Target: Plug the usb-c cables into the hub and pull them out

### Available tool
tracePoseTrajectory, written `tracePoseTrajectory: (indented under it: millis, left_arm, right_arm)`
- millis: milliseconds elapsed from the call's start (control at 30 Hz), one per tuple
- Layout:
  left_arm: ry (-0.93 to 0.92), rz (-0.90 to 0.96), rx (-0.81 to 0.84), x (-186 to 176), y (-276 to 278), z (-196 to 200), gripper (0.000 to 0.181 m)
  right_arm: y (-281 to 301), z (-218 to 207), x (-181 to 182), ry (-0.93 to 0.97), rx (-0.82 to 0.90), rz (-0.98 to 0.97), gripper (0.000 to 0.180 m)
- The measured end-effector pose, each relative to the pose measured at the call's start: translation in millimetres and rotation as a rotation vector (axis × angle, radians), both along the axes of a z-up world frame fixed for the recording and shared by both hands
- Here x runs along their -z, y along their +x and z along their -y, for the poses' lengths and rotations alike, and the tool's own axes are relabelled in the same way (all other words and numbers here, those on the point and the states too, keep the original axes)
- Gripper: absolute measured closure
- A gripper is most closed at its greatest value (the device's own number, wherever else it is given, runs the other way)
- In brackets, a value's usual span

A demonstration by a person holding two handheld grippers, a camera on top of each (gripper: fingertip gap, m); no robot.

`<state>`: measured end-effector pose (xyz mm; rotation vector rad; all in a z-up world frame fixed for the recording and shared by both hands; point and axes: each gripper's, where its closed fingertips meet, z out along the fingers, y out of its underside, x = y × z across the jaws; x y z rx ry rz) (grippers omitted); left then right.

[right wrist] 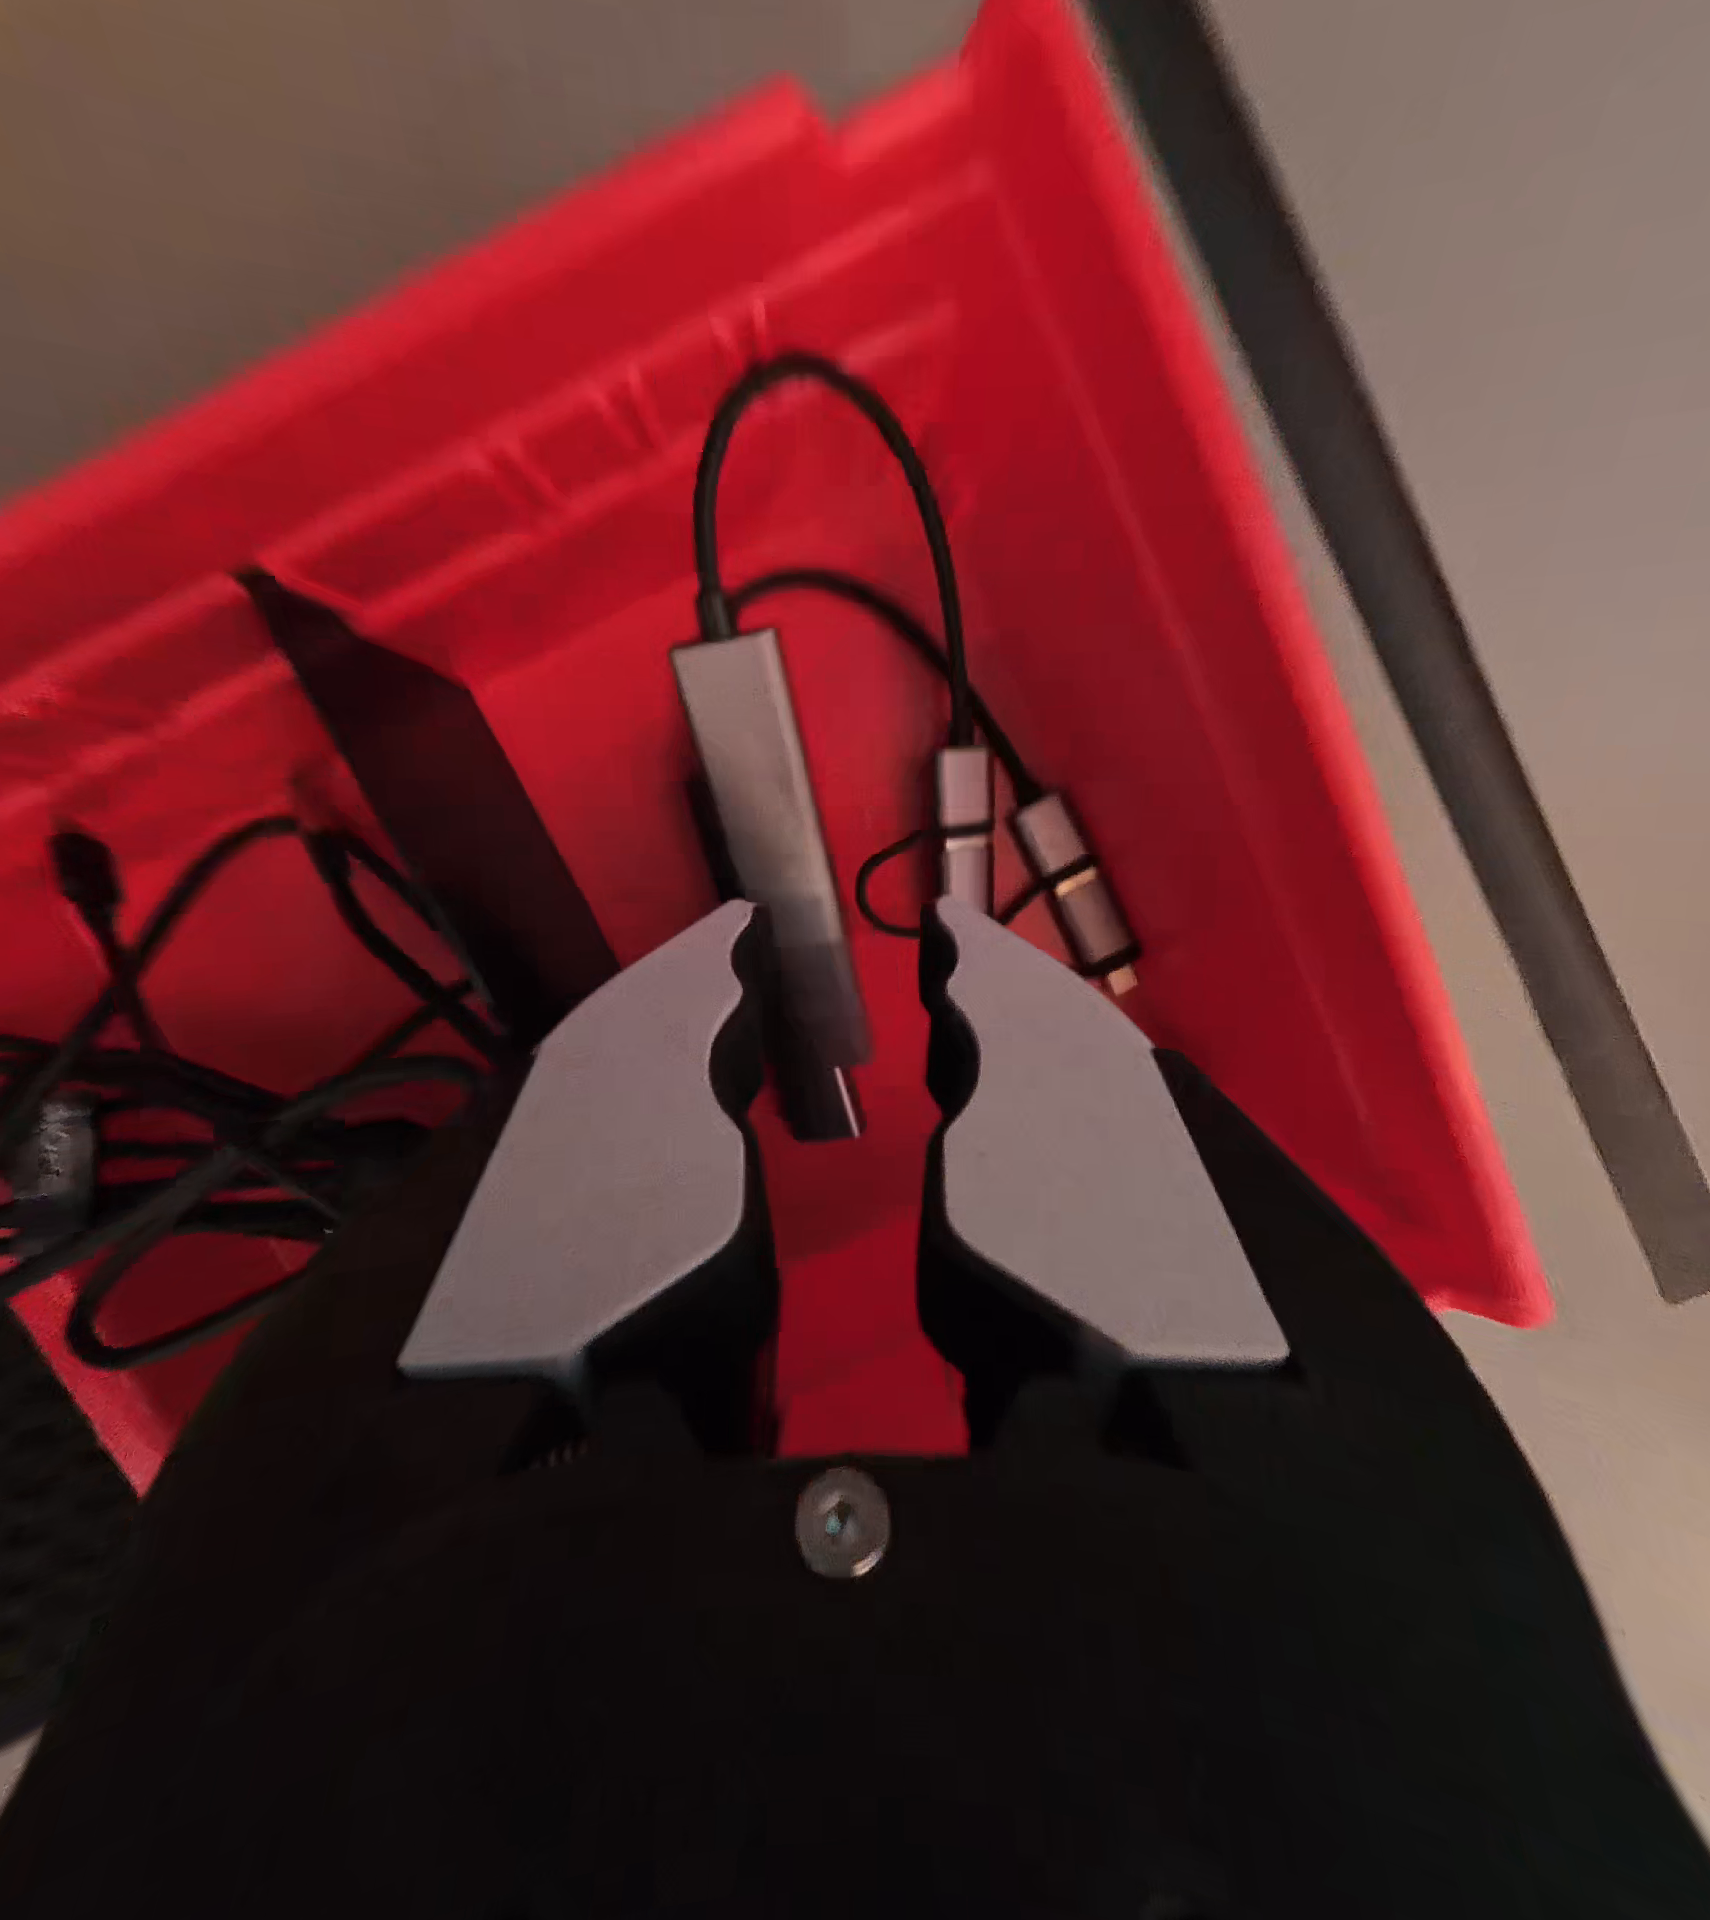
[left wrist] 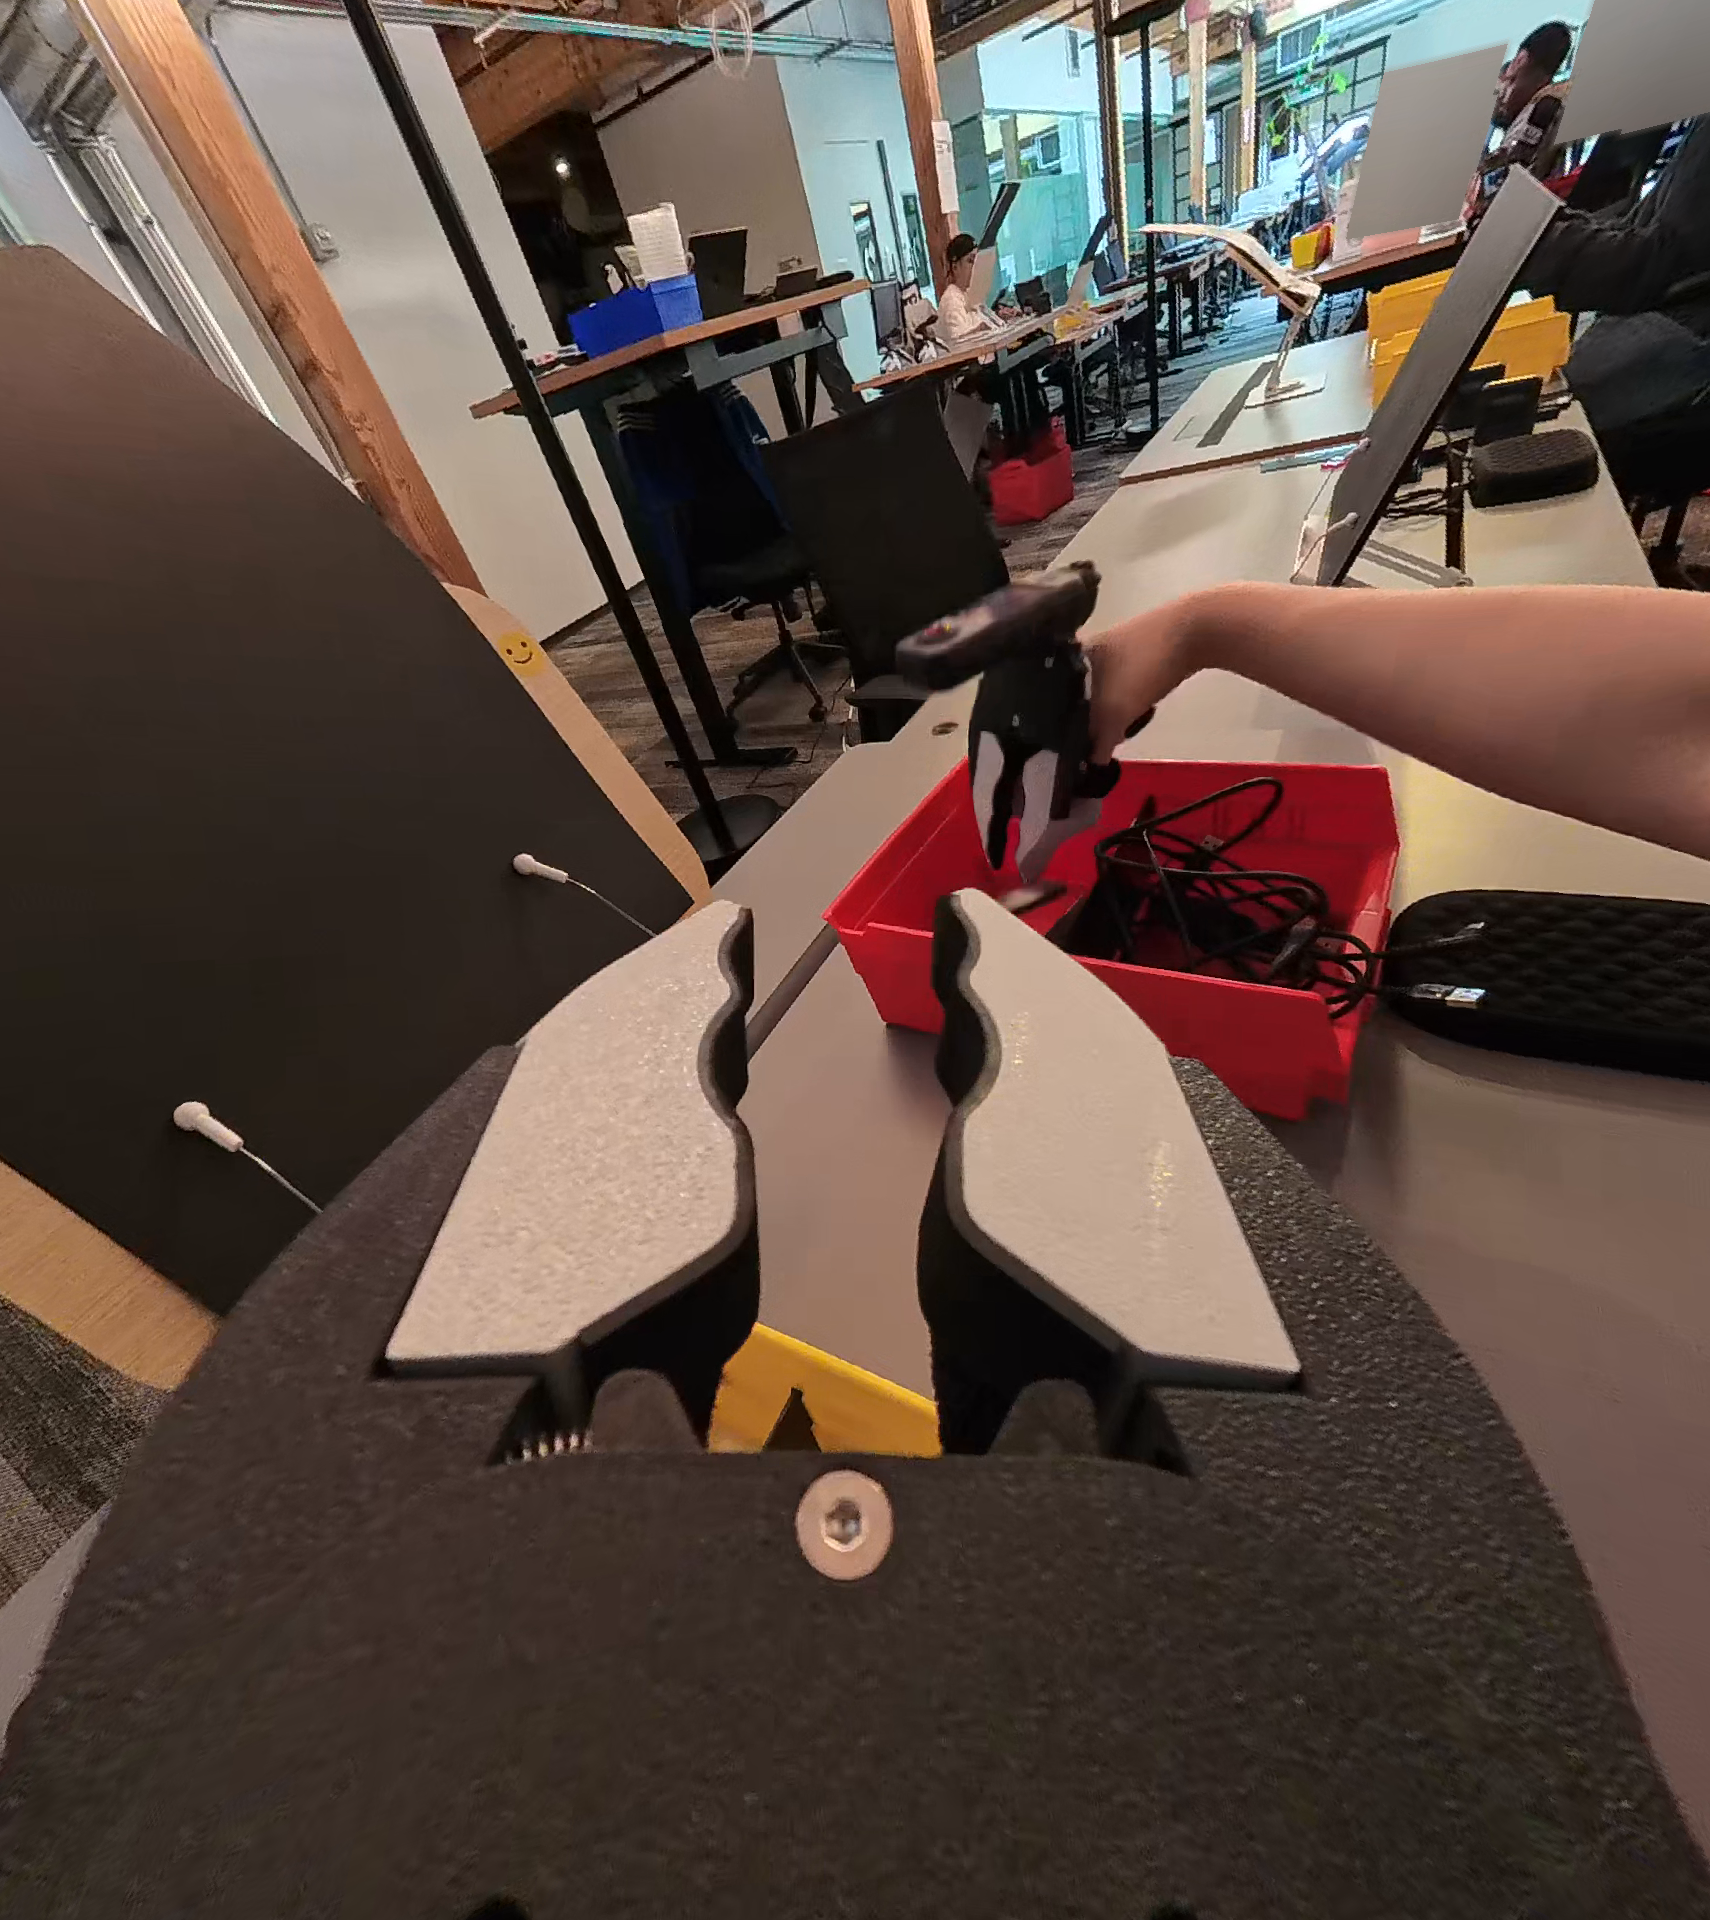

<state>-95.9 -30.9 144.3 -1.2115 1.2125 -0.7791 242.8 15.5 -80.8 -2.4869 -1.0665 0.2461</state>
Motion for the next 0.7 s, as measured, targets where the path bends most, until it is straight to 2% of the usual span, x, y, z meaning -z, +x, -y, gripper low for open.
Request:
tracePoseTrajectory:
  millis: [100,200,300,367,400,433,500,567,700]
  left_arm:
    - [0.004,-0.009,-0.009,0,-2,-1,0.149]
    - [0.011,-0.012,-0.043,-2,-10,-5,0.148]
    - [-0.02,-0.02,-0.099,-3,-21,-14,0.148]
    - [-0.06,-0.04,-0.149,1,-30,-22,0.148]
    - [-0.087,-0.064,-0.184,5,-35,-28,0.148]
    - [-0.114,-0.093,-0.226,11,-41,-35,0.148]
    - [-0.18,-0.178,-0.321,28,-57,-49,0.148]
    - [-0.256,-0.277,-0.419,48,-77,-62,0.148]
    - [-0.406,-0.432,-0.643,84,-128,-87,0.138]
  right_arm:
    - [-4,-3,-43,0.174,0.031,-0.134,0.15]
    - [0,4,-118,0.505,0.153,-0.335,0.15]
    - [2,46,-195,0.875,0.189,-0.595,0.147]
    - [15,72,-217,1.003,0.266,-0.708,0.139]
    - [25,75,-205,0.951,0.352,-0.695,0.138]
    - [37,76,-177,0.828,0.442,-0.615,0.135]
    - [66,74,-118,0.62,0.553,-0.341,0.131]
    - [88,81,-70,0.369,0.668,-0.189,0.13]
    - [85,89,-26,0.067,0.773,-0.188,0.135]
